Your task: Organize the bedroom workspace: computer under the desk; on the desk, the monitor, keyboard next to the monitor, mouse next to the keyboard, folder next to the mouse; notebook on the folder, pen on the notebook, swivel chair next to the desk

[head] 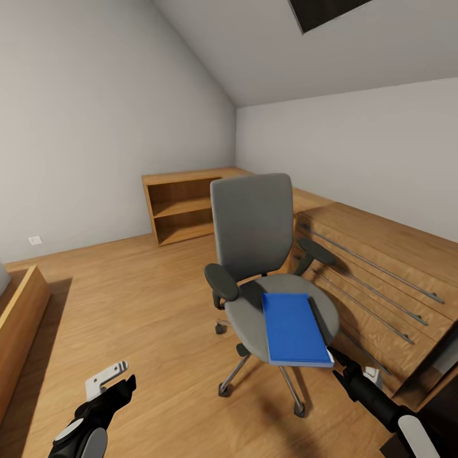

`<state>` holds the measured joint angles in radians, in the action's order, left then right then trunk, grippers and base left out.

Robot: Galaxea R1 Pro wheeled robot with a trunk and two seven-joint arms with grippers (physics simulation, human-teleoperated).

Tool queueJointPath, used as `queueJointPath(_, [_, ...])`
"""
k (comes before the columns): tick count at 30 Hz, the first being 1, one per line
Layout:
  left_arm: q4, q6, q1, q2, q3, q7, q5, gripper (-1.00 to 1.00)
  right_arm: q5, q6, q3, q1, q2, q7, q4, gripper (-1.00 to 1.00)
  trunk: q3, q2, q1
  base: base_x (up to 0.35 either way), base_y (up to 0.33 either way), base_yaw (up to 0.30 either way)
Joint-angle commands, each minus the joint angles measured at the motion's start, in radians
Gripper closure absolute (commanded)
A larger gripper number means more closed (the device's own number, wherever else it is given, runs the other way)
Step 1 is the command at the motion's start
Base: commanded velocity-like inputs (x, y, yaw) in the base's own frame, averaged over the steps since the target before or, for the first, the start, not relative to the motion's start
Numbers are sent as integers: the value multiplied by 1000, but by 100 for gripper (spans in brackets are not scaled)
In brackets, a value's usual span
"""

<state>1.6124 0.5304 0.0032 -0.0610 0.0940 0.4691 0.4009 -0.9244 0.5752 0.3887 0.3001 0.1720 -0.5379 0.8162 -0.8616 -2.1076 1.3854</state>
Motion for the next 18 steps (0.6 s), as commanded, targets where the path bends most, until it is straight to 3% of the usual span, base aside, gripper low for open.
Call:
queueJointPath(1, [2,2,0,0,0,6,10,-100,-5,8,2,1,0,-1,0,-100,-1,0,0,21,0,0])
queueJointPath(18, [1,2,0,0,0,6,10,-100,-5,8,1,1,-1,0,-3,-100,-1,0,0,3,0,0])
